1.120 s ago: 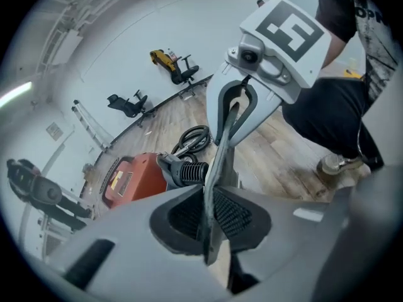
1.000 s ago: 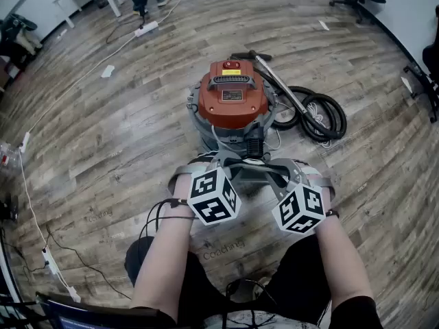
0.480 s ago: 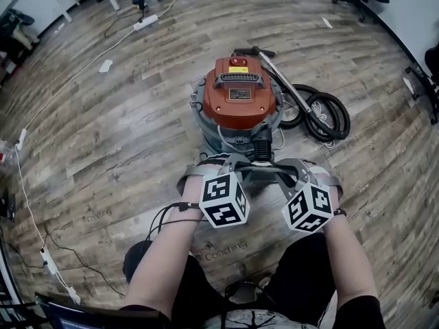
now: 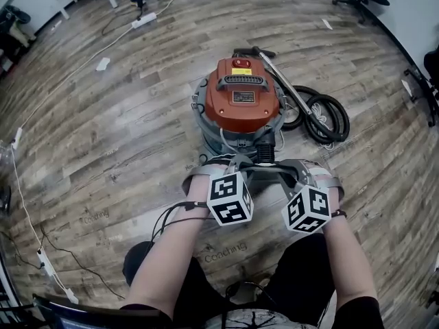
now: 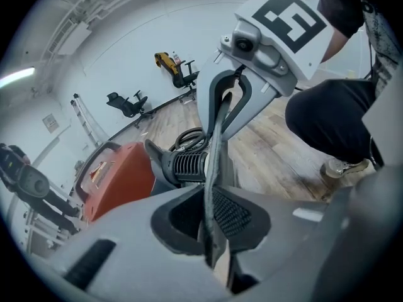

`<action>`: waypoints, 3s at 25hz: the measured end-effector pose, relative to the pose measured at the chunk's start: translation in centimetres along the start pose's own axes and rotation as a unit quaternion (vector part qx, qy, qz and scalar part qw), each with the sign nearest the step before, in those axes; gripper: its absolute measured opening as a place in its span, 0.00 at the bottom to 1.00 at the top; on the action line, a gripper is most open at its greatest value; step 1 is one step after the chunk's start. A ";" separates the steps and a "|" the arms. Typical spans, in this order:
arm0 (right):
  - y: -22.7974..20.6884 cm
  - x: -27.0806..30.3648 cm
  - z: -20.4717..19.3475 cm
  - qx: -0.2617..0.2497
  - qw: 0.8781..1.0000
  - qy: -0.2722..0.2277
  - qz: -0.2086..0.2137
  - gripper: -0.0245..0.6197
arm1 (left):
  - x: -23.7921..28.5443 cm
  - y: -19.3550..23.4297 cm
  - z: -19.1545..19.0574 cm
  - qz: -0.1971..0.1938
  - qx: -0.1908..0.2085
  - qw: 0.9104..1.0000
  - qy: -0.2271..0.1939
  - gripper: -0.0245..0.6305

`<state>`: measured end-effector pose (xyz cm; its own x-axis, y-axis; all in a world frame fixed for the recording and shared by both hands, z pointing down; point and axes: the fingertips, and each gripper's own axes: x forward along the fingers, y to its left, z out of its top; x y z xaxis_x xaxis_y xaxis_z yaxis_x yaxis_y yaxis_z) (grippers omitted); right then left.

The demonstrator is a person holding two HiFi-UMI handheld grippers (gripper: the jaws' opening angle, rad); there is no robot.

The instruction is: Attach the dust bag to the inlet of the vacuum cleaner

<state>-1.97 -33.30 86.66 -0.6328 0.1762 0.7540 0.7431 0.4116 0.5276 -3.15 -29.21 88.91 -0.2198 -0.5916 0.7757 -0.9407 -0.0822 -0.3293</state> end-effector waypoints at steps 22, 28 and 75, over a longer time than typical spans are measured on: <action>-1.9 1.1 1.3 -0.081 0.996 0.042 0.005 0.10 | 1.3 0.6 -1.4 -0.024 -0.015 0.999 0.028 0.08; -2.4 1.3 -1.1 -0.019 0.999 0.041 -0.002 0.10 | 0.3 1.1 1.0 -0.022 -0.026 0.999 -0.013 0.08; -4.7 2.4 0.9 -0.016 0.997 0.017 -0.073 0.12 | 2.3 2.9 -1.0 -0.010 -0.102 0.994 0.032 0.10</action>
<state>-7.23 -34.06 85.67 -0.7270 0.0865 0.6812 0.6509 0.4026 0.6436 -6.67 -30.00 90.27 -0.2101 -0.5390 0.8157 -0.9765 0.0750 -0.2019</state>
